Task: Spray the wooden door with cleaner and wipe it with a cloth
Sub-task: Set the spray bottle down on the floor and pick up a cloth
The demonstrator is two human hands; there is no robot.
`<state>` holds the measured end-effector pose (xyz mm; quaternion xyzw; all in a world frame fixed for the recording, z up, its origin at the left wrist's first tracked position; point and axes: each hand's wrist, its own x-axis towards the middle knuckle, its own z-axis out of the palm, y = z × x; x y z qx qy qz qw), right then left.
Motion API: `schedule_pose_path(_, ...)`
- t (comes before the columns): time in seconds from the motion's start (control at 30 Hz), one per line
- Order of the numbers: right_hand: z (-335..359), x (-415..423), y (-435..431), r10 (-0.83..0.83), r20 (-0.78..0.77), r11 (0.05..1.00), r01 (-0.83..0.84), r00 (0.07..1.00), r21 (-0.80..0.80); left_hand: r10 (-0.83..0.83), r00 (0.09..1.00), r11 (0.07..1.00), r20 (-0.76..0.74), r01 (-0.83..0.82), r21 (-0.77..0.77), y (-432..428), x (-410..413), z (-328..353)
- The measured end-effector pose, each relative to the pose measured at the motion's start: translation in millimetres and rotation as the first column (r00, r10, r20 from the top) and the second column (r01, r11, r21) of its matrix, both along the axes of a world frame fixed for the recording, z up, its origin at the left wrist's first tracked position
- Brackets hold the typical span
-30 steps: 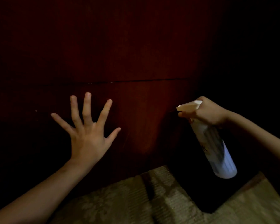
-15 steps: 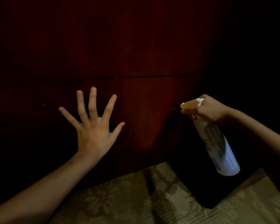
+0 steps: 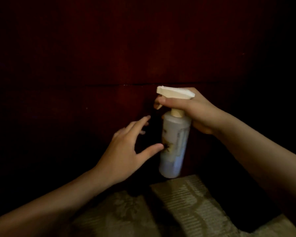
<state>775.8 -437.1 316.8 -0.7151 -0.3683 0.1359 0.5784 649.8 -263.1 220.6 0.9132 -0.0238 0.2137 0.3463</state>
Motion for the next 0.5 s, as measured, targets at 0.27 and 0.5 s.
schedule_pose_path(0.27,-18.7,-63.7,108.1,0.146,-0.090,0.985,-0.136,0.985,0.107,0.163,0.978,0.950,-0.129,-0.191,-0.247,53.0,-56.0,-5.6)
schedule_pose_path(0.5,-49.1,-92.9,144.3,0.322,-0.081,0.926,-0.332,0.943,-0.182,0.354,0.930,0.853,-0.103,-0.366,-0.372,98.0,-104.6,-13.1)
